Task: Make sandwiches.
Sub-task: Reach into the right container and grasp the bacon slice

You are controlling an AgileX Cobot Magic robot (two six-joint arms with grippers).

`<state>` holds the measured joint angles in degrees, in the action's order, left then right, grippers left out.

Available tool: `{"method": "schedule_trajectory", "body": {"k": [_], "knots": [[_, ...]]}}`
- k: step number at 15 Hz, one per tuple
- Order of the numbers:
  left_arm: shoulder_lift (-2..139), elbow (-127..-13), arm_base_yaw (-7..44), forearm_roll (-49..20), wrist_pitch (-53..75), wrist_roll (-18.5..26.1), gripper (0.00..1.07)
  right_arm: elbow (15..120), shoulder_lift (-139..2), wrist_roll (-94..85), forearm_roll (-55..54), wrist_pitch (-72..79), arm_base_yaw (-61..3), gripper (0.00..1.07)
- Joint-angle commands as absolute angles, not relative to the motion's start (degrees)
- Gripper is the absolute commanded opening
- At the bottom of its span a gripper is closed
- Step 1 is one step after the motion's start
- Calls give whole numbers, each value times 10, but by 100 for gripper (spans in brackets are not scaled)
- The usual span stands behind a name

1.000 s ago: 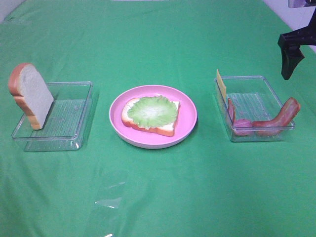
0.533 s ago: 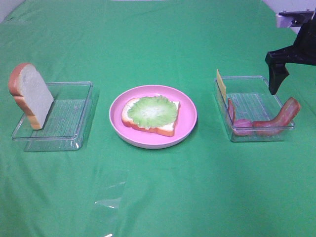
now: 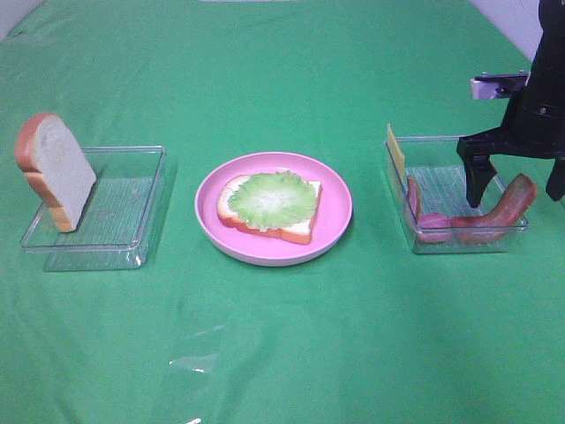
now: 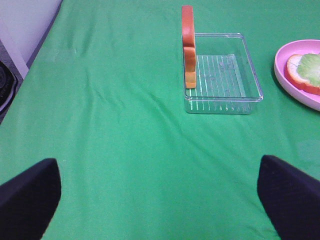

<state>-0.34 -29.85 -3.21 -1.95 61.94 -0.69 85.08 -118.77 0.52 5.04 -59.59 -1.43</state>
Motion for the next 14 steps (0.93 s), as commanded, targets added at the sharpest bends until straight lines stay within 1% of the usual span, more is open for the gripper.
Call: {"method": "schedule_trajectory", "body": {"k": [1, 3, 4, 7, 9, 10, 11, 14], "knots": [[-5, -297, -32, -21, 617, -5, 100, 847, -1191, 3, 49, -594, -14, 91], [-5, -297, -32, -21, 617, -5, 100, 847, -1191, 3, 49, -594, -14, 82], [-5, -297, -32, -21, 617, -5, 100, 847, -1191, 3, 49, -594, -14, 74], [-5, -297, -32, -21, 617, -5, 100, 847, -1191, 18, 53, -594, -14, 56], [-5, -297, -32, -21, 617, -5, 100, 847, -1191, 42, 78, -594, -14, 24], [-5, -297, -32, -21, 617, -5, 100, 847, -1191, 53, 92, -595, -14, 10], [-5, -297, -32, -21, 617, -5, 100, 847, -1191, 56, 99, -595, -14, 0], [-5, -297, -32, -21, 617, -5, 100, 847, -1189, 54, 99, -594, -14, 0]]}}
